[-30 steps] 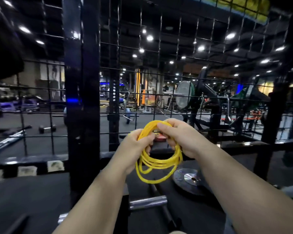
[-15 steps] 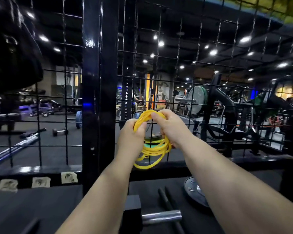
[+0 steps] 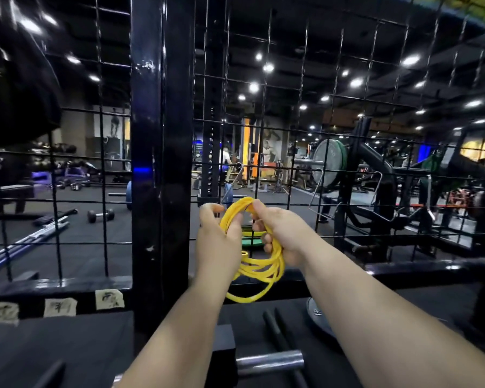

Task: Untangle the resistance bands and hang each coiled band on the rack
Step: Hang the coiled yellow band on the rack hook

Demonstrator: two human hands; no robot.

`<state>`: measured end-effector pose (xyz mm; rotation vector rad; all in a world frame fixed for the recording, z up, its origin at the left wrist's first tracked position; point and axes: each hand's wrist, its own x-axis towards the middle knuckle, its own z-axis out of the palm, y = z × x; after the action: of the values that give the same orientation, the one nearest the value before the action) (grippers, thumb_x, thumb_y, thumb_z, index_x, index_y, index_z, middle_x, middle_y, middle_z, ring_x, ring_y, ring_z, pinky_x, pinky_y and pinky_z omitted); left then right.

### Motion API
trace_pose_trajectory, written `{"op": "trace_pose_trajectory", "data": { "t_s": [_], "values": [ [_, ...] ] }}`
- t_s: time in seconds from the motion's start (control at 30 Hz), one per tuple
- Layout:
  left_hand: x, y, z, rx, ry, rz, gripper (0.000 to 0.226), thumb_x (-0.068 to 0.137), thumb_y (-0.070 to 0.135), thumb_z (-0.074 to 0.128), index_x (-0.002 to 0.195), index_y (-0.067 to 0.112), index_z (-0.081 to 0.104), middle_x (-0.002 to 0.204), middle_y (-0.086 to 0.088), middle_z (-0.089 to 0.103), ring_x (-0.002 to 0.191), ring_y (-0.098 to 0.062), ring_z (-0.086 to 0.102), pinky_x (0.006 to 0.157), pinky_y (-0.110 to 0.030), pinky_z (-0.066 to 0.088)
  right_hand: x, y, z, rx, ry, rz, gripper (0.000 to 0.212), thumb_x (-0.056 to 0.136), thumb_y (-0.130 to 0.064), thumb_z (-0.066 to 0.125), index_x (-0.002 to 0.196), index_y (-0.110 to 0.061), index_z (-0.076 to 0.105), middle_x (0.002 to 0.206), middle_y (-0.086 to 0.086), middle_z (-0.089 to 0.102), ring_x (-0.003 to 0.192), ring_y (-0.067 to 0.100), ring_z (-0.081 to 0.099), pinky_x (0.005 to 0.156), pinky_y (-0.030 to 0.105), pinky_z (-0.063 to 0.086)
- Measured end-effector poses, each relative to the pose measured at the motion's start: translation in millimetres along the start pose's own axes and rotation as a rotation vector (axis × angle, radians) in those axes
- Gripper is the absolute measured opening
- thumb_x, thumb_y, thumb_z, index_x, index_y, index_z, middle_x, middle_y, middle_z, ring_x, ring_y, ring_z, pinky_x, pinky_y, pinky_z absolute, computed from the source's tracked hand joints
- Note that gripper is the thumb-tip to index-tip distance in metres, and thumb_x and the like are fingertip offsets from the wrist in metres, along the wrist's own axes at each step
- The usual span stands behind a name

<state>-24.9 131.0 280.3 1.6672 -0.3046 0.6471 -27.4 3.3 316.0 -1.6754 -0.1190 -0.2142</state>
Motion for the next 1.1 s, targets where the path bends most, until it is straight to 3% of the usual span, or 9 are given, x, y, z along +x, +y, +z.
{"op": "trace_pose_trajectory", "data": {
  "t_s": [0.13, 0.23, 0.33, 0.43, 0.57, 0.7, 0.8, 0.93, 1.1],
  "values": [
    [-7, -6, -2, -0.097, -0.083, -0.127, 0.021, 0.096, 0.04, 0.052, 0.107, 0.023, 0.048, 0.072, 0.001, 0.061, 0.059, -0.013, 0.058, 0.052, -0.029, 0.046, -7, 13, 6, 0.017, -0.008, 0.034, 0.04, 0.093, -0.053, 0.056, 0.093, -0.013, 0.06, 0.068, -0.003, 0.052, 0.047, 0.008, 0.037, 0.041, 0.021, 0.033],
    [-7, -3, -5, -0.132, -0.078, -0.114, 0.022, 0.098, 0.037, 0.049, 0.117, 0.028, 0.045, 0.079, 0.0, 0.062, 0.064, -0.012, 0.058, 0.056, -0.027, 0.044, -8, 12, 10, 0.042, 0.01, 0.019, 0.037, 0.095, -0.051, 0.055, 0.087, -0.015, 0.057, 0.067, -0.003, 0.047, 0.047, 0.008, 0.035, 0.042, 0.021, 0.031],
    [-4, 3, -8, -0.038, -0.065, -0.05, 0.044, 0.098, 0.037, 0.051, 0.137, 0.04, 0.032, 0.079, -0.002, 0.06, 0.065, -0.013, 0.056, 0.054, -0.027, 0.042, -7, 9, 11, 0.045, 0.042, 0.029, 0.038, 0.095, -0.051, 0.055, 0.087, -0.014, 0.058, 0.065, -0.003, 0.046, 0.044, 0.008, 0.036, 0.04, 0.021, 0.032],
    [-2, 5, -11, 0.038, -0.097, -0.009, 0.059, 0.095, 0.04, 0.055, 0.144, 0.045, 0.023, 0.071, 0.009, 0.054, 0.06, -0.01, 0.053, 0.056, -0.031, 0.048, -8, 12, 10, 0.05, 0.039, 0.035, 0.04, 0.094, -0.053, 0.055, 0.09, -0.014, 0.058, 0.066, -0.002, 0.047, 0.044, 0.008, 0.036, 0.04, 0.021, 0.031],
    [5, 3, -9, 0.116, -0.091, 0.033, 0.068, 0.092, 0.044, 0.06, 0.145, 0.05, 0.017, 0.09, 0.015, 0.056, 0.073, -0.003, 0.056, 0.056, -0.024, 0.044, -9, 14, 10, 0.086, 0.009, 0.015, 0.037, 0.095, -0.051, 0.055, 0.095, -0.014, 0.061, 0.068, -0.001, 0.05, 0.042, 0.007, 0.038, 0.039, 0.02, 0.031],
    [9, 2, -7, 0.178, -0.081, 0.04, 0.063, 0.091, 0.044, 0.059, 0.143, 0.053, 0.025, 0.091, 0.013, 0.057, 0.07, -0.005, 0.057, 0.056, -0.027, 0.046, -9, 15, 9, 0.081, 0.002, -0.011, 0.04, 0.097, -0.049, 0.053, 0.104, -0.01, 0.062, 0.068, -0.001, 0.05, 0.041, 0.006, 0.038, 0.038, 0.02, 0.03],
    [12, 2, -4, 0.173, -0.093, 0.027, 0.06, 0.089, 0.045, 0.062, 0.141, 0.048, 0.033, 0.08, 0.008, 0.06, 0.065, -0.009, 0.058, 0.052, -0.027, 0.047, -8, 17, 7, 0.082, 0.002, 0.007, 0.034, 0.096, -0.051, 0.054, 0.091, -0.017, 0.061, 0.065, -0.001, 0.048, 0.043, 0.008, 0.035, 0.038, 0.02, 0.028],
    [12, 3, 2, 0.04, -0.165, 0.05, 0.056, 0.088, 0.038, 0.068, 0.139, 0.034, 0.045, 0.096, 0.017, 0.063, 0.084, 0.003, 0.059, 0.063, -0.009, 0.043, -10, 19, -1, 0.136, -0.007, 0.029, 0.037, 0.096, -0.051, 0.052, 0.091, -0.016, 0.063, 0.06, -0.002, 0.044, 0.044, 0.009, 0.031, 0.04, 0.021, 0.023],
    [9, -1, 9, -0.257, -0.242, -0.025, 0.047, 0.079, 0.052, 0.07, 0.123, 0.041, 0.058, 0.095, 0.014, 0.07, 0.088, -0.004, 0.065, 0.081, -0.025, 0.048, -10, 18, -9, 0.114, -0.027, -0.006, 0.039, 0.095, -0.054, 0.052, 0.095, -0.015, 0.058, 0.059, -0.004, 0.041, 0.044, 0.009, 0.031, 0.04, 0.022, 0.023]
  ]
}}
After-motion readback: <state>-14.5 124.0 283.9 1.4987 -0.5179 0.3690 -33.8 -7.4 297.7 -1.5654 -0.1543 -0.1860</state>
